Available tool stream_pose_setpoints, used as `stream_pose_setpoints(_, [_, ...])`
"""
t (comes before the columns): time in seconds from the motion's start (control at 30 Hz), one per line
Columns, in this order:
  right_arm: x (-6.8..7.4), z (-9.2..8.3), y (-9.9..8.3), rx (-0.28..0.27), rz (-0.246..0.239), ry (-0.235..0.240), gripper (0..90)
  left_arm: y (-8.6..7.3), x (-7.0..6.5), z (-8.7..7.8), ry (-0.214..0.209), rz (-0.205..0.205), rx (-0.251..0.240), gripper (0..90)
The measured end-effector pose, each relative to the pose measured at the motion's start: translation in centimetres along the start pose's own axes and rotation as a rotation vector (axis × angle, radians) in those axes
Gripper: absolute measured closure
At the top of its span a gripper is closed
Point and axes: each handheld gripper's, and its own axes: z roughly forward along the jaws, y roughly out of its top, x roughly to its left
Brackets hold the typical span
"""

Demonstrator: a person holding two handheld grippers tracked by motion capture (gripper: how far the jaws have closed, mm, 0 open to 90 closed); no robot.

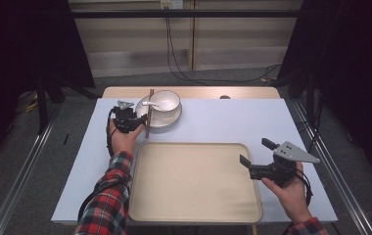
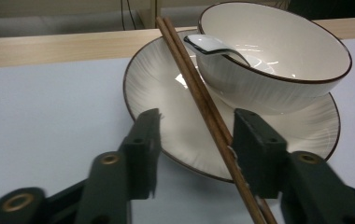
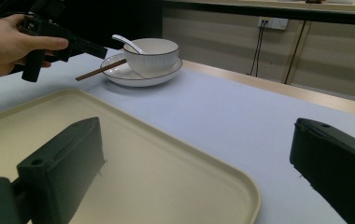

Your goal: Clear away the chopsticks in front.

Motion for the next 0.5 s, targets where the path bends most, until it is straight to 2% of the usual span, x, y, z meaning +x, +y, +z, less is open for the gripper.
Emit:
stream_pose_setpoints(0.17, [0.0, 0.0, 0.0, 0.000, 0.008, -0.008, 2.5, 0.2, -0.2, 0.7, -0.001, -0.010, 0.011, 60.3])
stream_pose_setpoints(0.23, [0.0, 0.0, 0.0, -0.001, 0.008, -0.006, 2.5, 0.3, -0.1, 1.1, 0.000, -0.029, 0.021, 62.6])
stream_pose_setpoints(0.5, [0.0, 0.1, 0.0, 0.001, 0.000, 0.002, 2.5, 0.4, -0.2, 1.7, 0.013, -0.059, 0.039, 67.0])
